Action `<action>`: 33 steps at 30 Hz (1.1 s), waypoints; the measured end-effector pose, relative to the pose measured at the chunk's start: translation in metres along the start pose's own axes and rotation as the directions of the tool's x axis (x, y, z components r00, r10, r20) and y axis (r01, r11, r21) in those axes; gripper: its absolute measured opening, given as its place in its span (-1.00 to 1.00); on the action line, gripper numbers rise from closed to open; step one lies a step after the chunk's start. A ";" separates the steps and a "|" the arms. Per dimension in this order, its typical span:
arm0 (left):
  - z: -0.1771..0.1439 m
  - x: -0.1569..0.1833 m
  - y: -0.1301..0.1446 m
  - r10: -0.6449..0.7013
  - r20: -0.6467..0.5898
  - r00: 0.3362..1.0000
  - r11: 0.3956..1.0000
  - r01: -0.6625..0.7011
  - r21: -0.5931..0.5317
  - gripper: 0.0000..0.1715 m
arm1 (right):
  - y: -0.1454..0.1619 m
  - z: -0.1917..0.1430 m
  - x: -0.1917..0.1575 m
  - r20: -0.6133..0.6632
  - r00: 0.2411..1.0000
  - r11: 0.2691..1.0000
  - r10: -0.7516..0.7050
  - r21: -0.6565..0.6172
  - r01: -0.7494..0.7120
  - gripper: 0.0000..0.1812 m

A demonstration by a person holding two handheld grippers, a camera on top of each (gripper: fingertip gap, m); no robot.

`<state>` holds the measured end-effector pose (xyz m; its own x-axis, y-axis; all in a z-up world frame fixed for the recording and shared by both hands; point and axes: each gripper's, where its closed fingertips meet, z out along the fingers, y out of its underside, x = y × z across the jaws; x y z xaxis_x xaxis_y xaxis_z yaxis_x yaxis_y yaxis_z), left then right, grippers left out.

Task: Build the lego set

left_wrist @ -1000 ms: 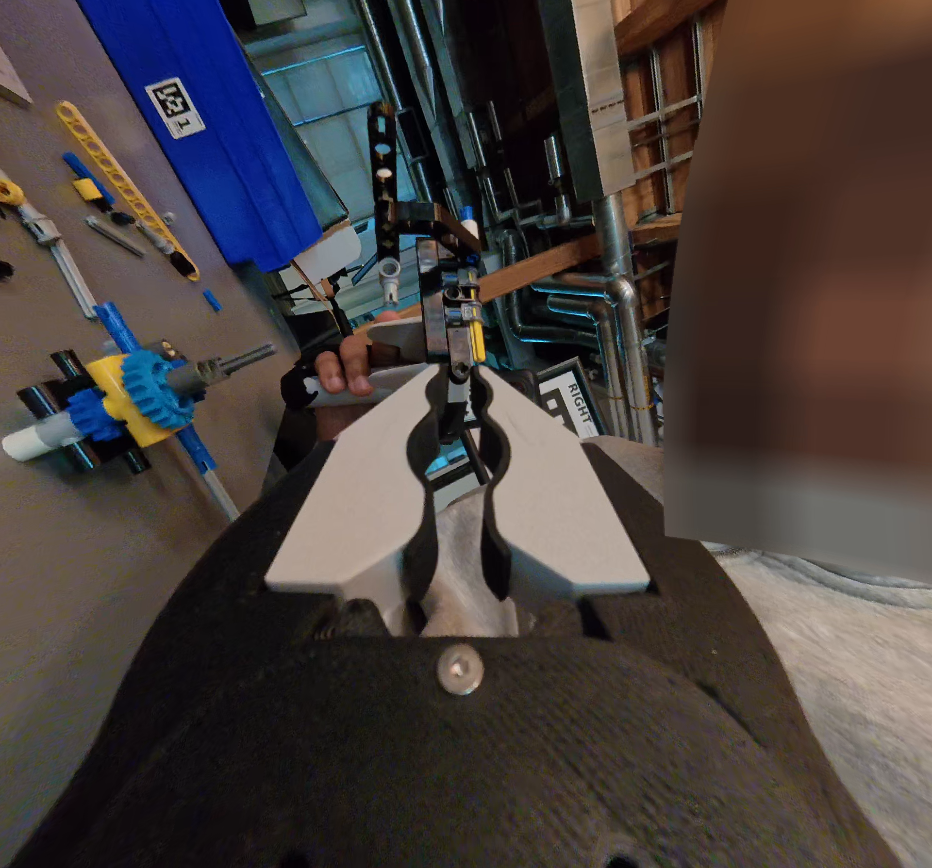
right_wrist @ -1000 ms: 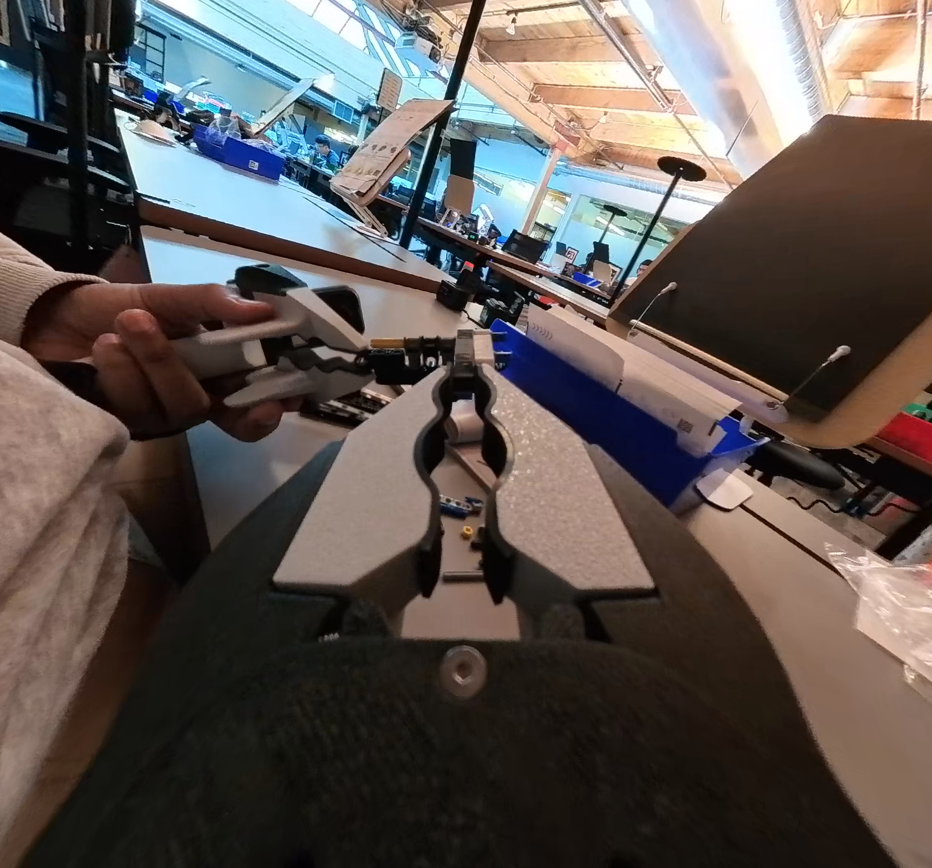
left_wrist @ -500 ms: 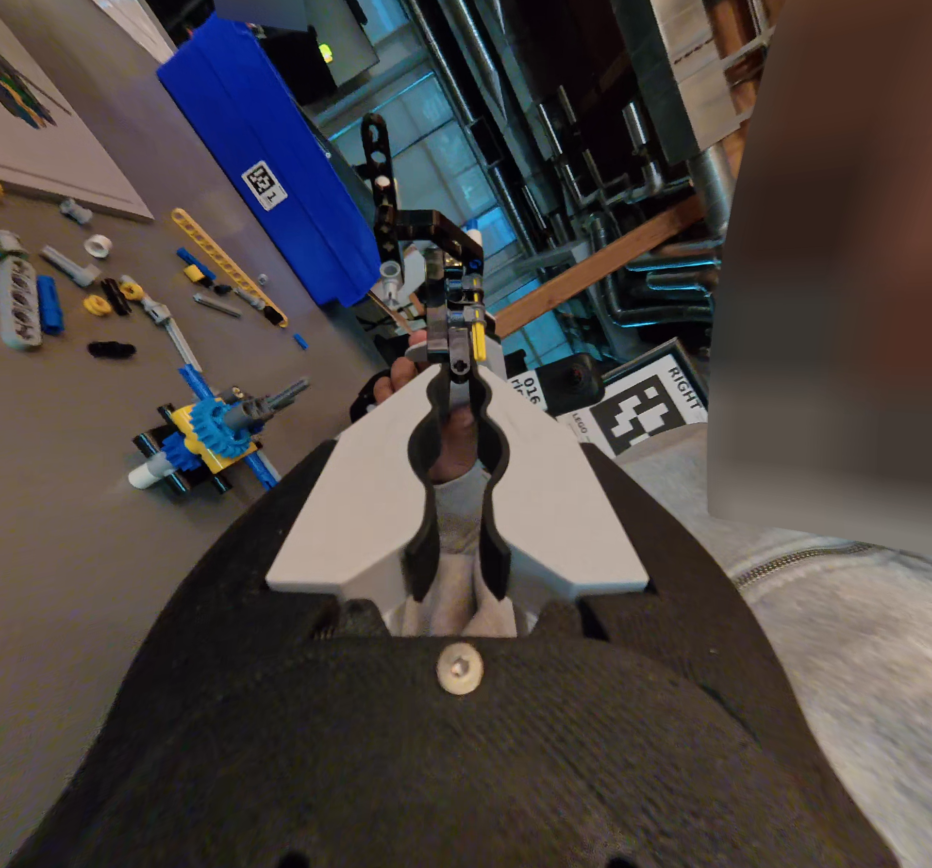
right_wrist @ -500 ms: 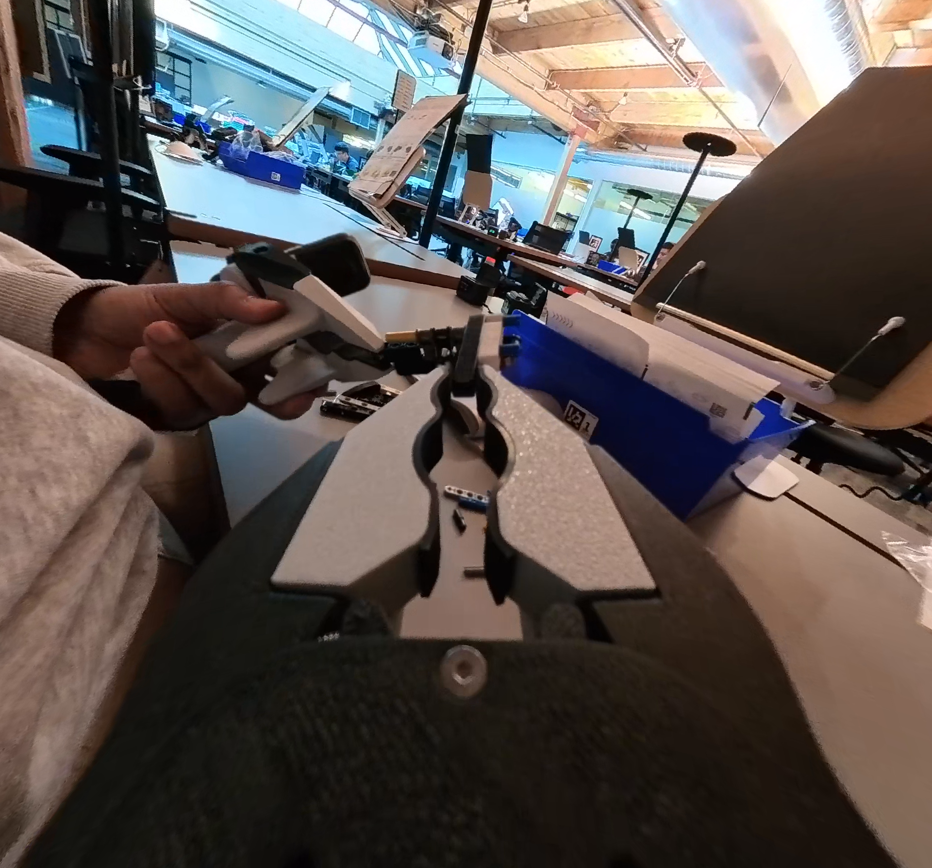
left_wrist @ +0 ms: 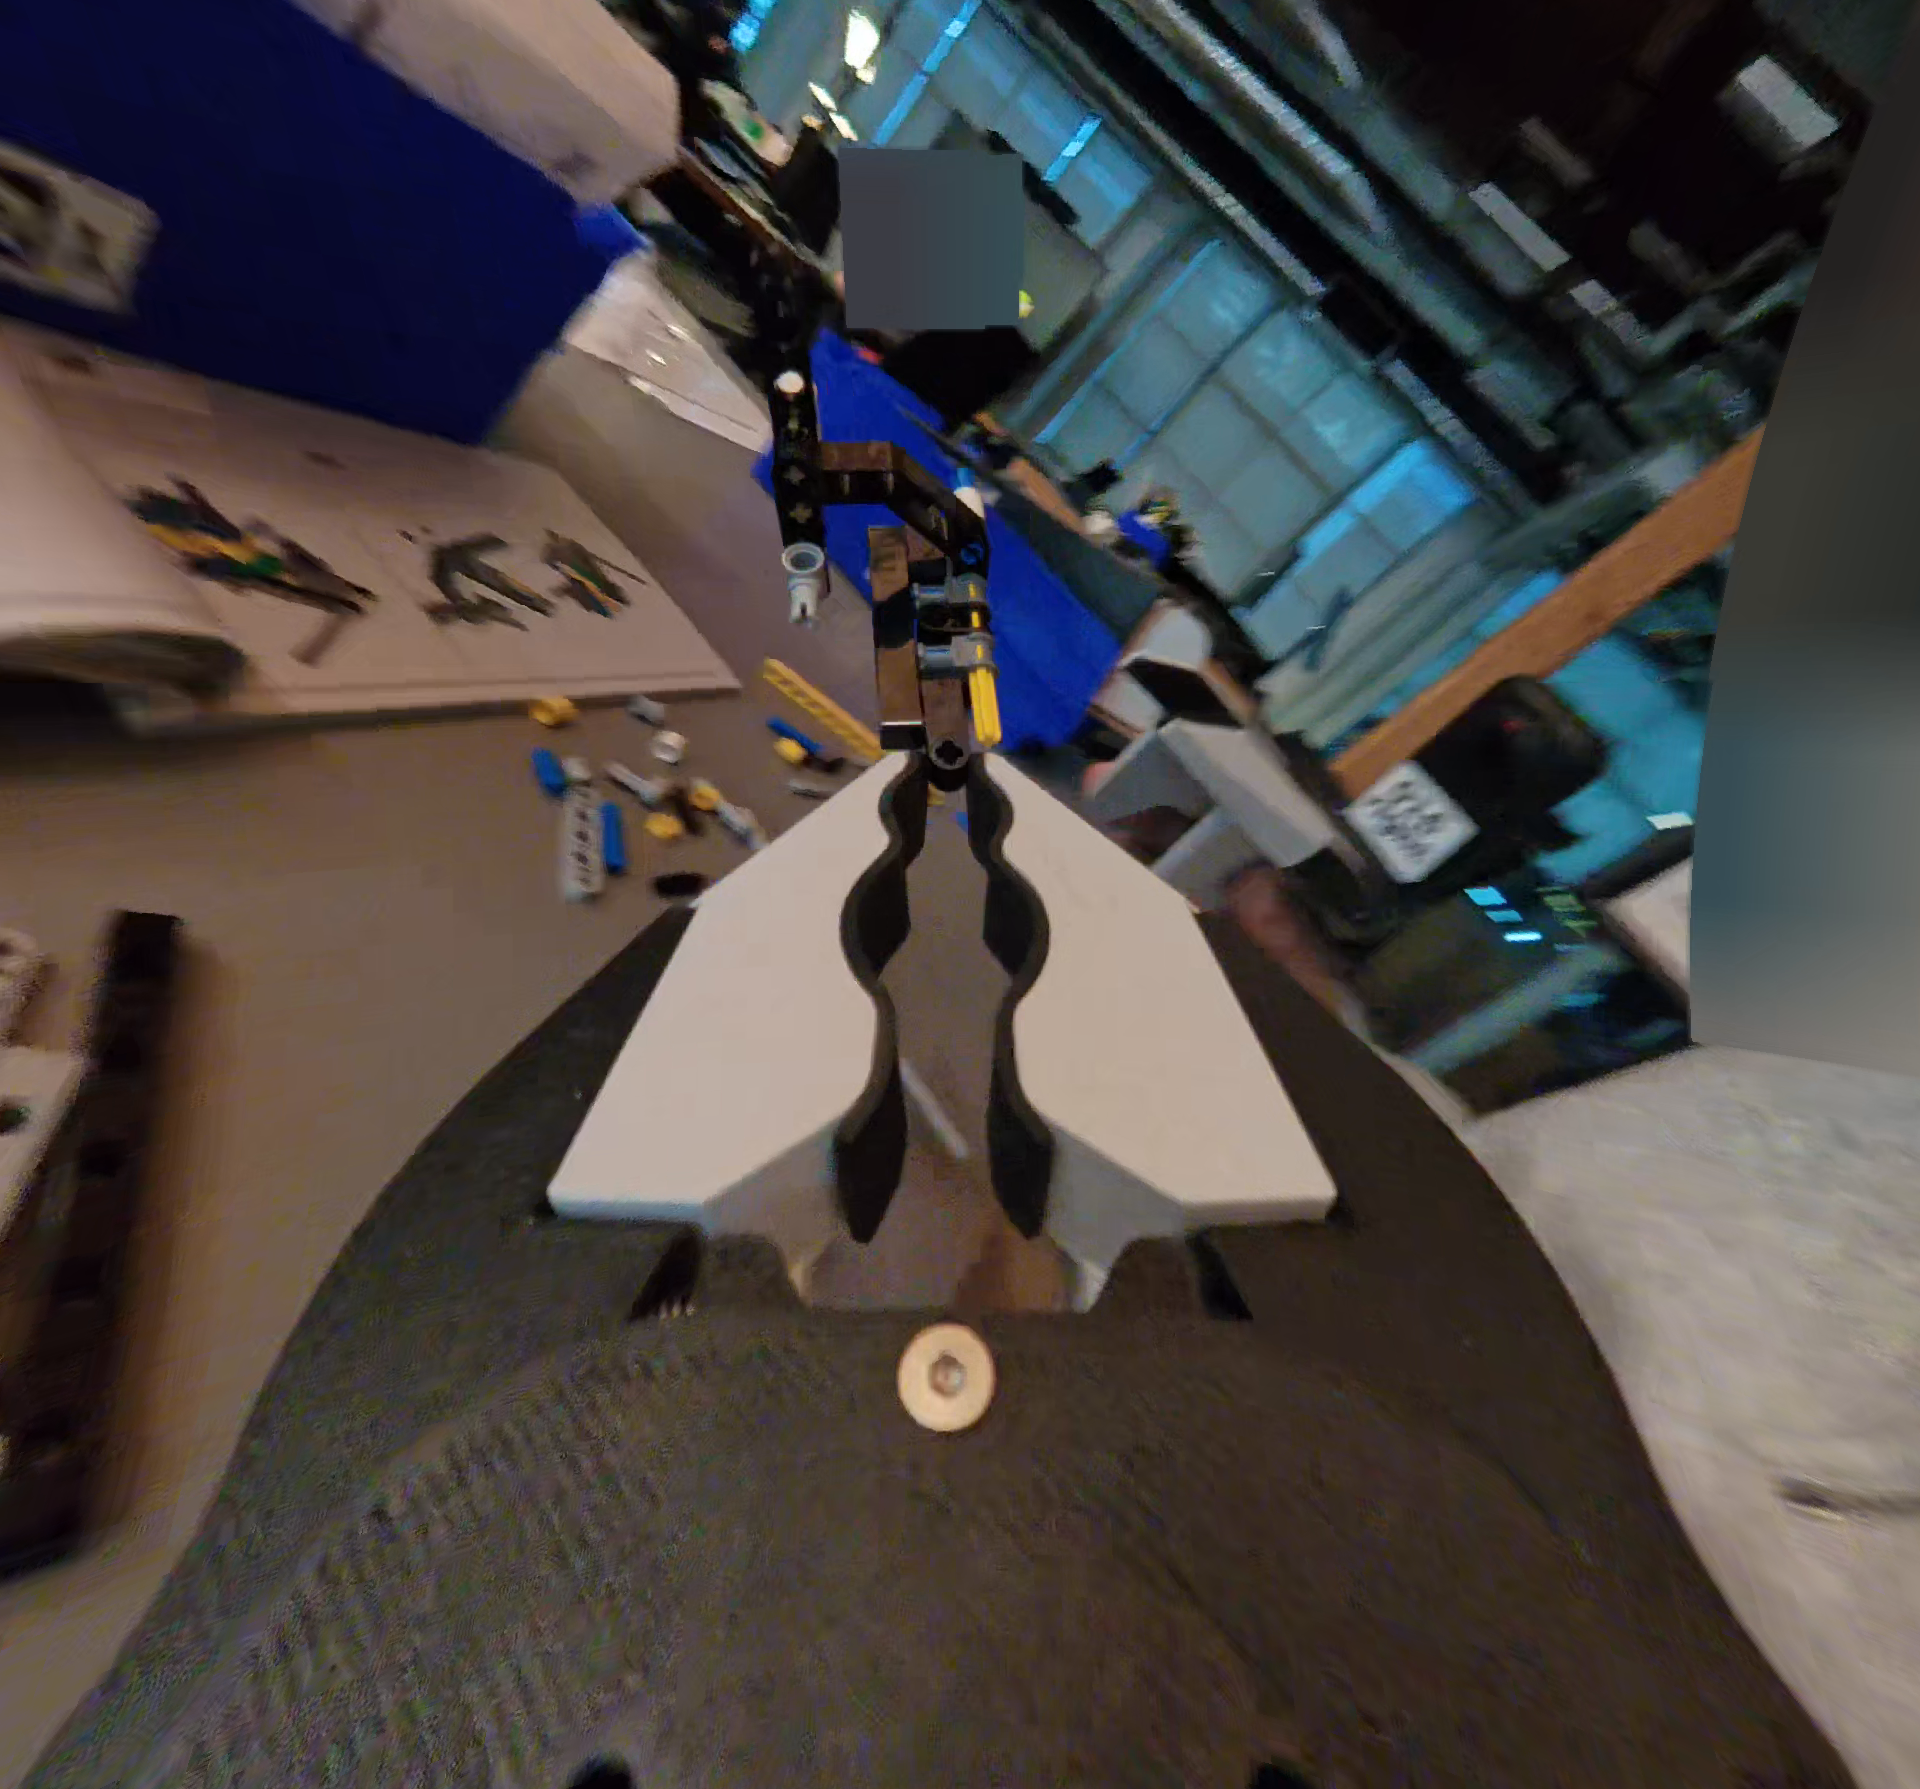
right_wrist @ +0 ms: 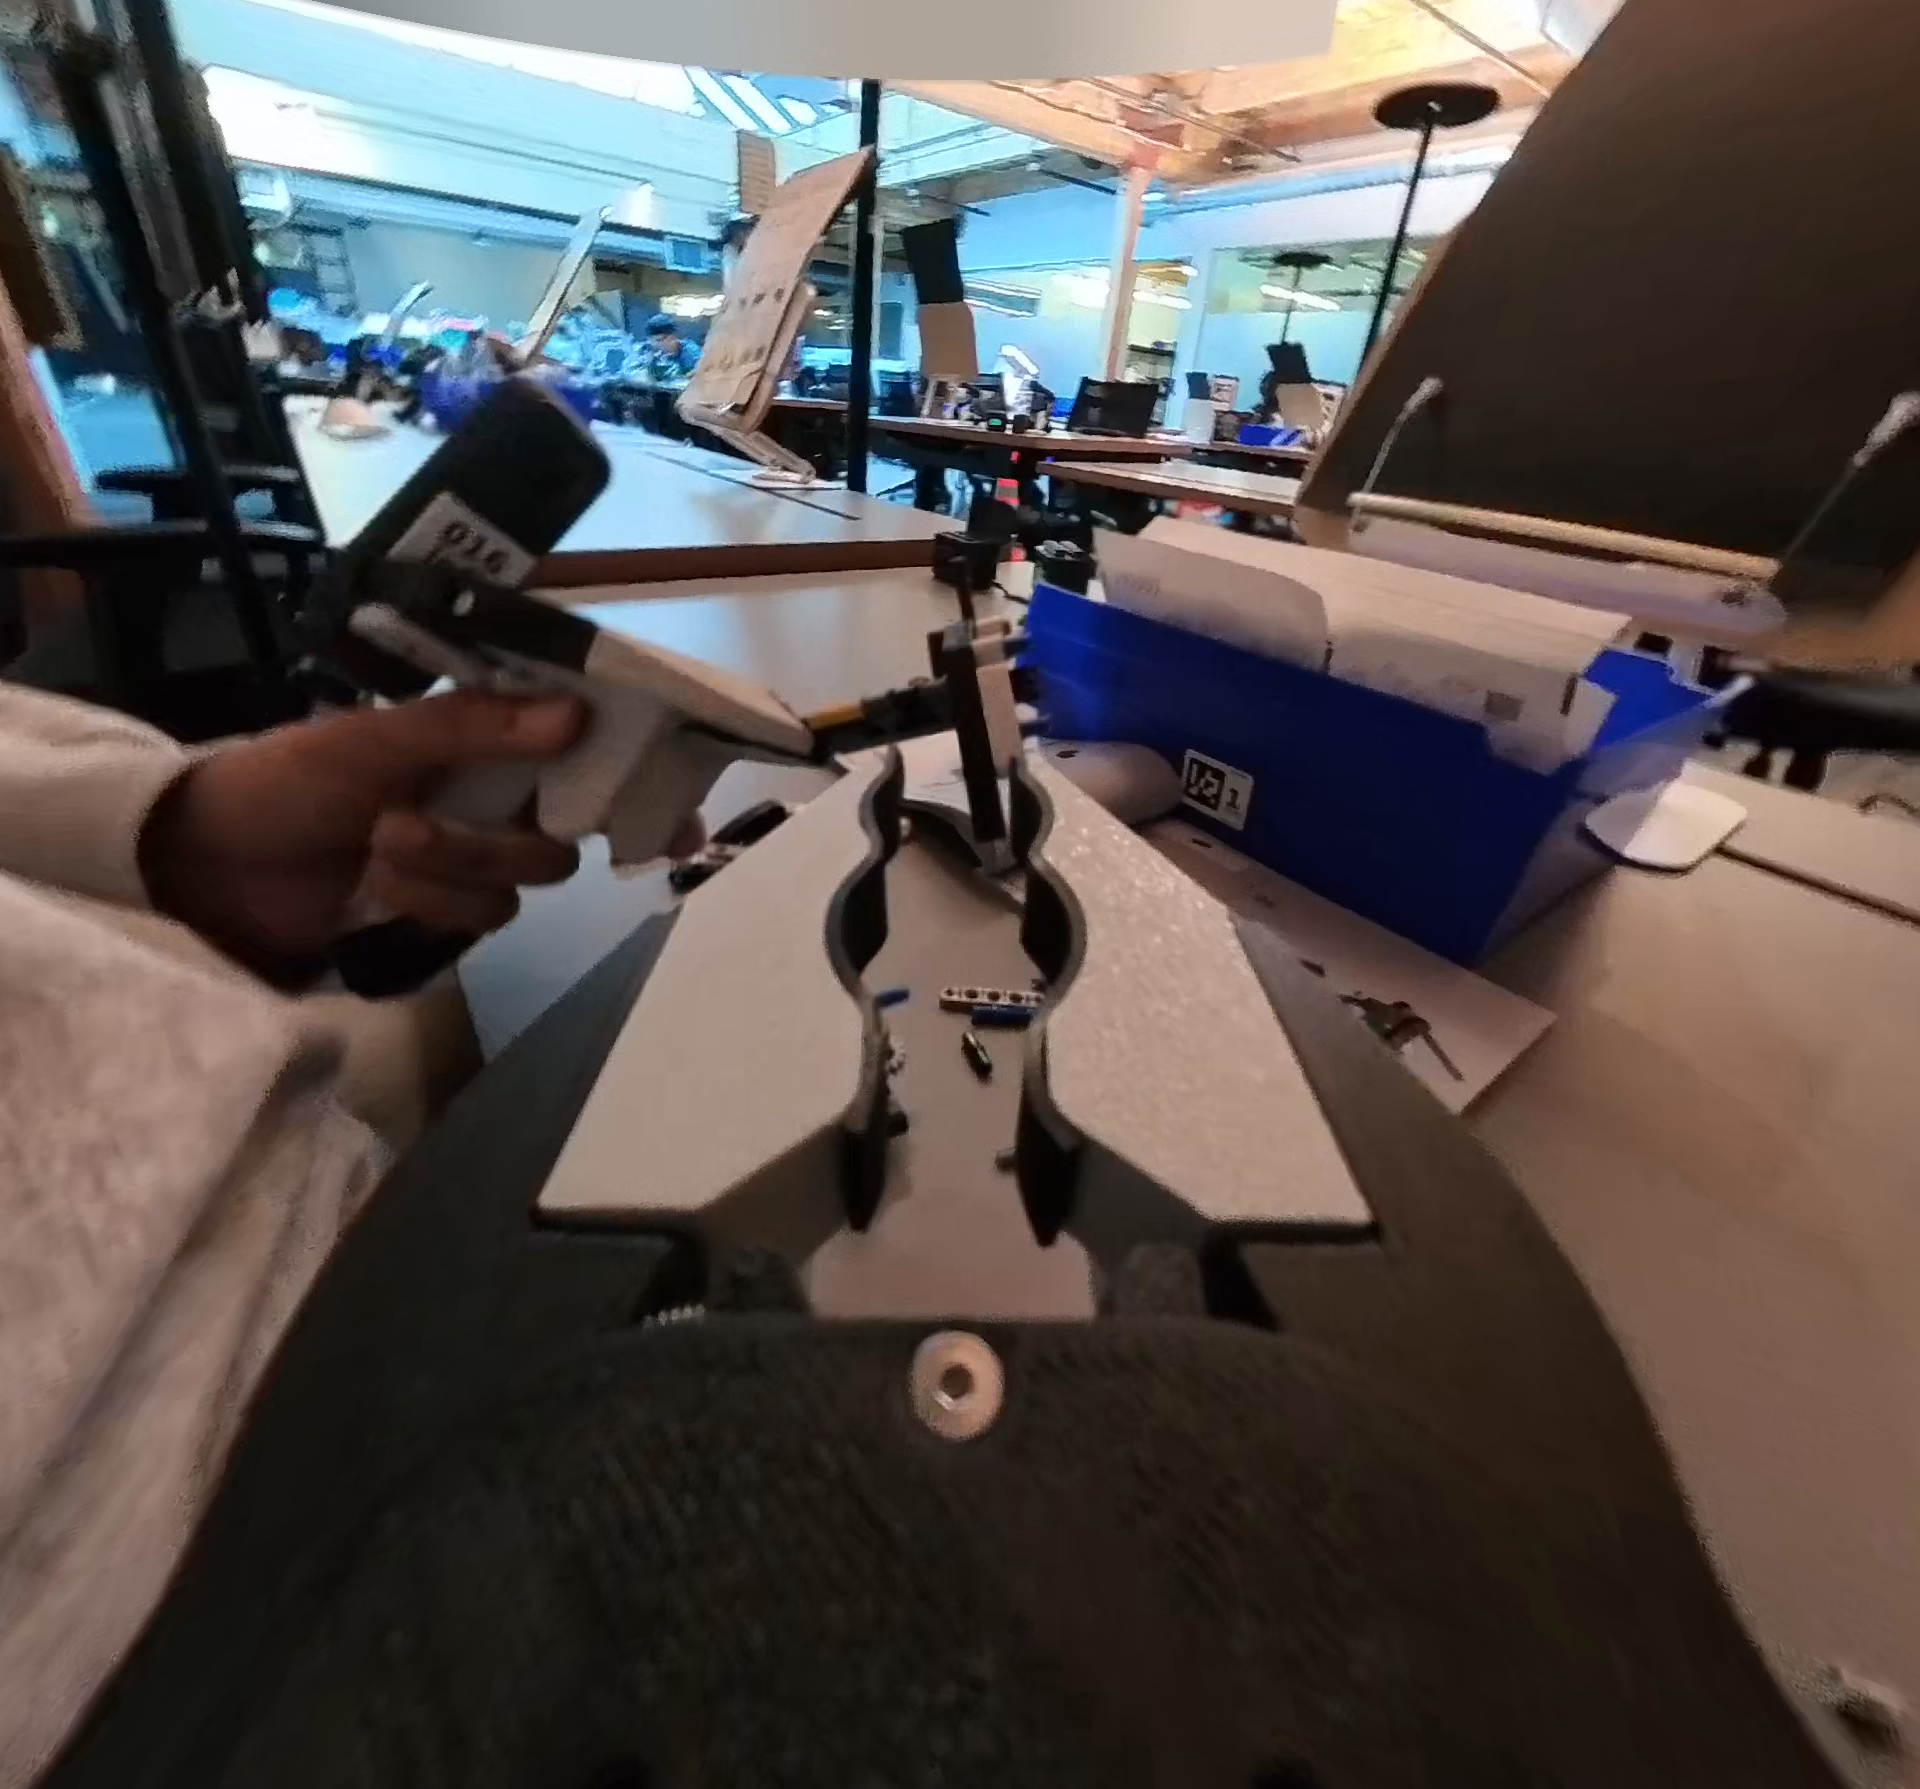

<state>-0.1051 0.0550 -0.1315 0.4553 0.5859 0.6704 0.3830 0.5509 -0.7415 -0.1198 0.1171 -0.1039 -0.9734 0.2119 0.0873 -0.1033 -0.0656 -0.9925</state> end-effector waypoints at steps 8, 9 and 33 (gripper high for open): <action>0.008 -0.005 -0.016 0.464 0.293 0.836 0.878 -0.478 -0.027 -0.96 | 0.014 0.038 -0.005 0.049 0.775 0.776 0.630 -0.070 -0.626 -0.75; 0.009 -0.003 -0.015 0.489 0.299 0.820 0.863 -0.504 -0.031 -0.97 | 0.018 0.041 -0.008 0.065 0.716 0.718 0.695 -0.092 -0.689 -0.78; 0.017 0.027 0.010 0.602 0.191 0.775 0.791 -0.611 -0.015 -0.96 | 0.016 0.043 -0.017 0.285 0.164 0.216 0.944 -0.163 -0.963 -0.86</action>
<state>-0.1031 0.0867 -0.1209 0.4299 0.8995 0.0779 0.0366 0.0689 -0.9970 -0.1136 0.0711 -0.1173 -0.3154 -0.3050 -0.8986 0.9480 -0.0588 -0.3128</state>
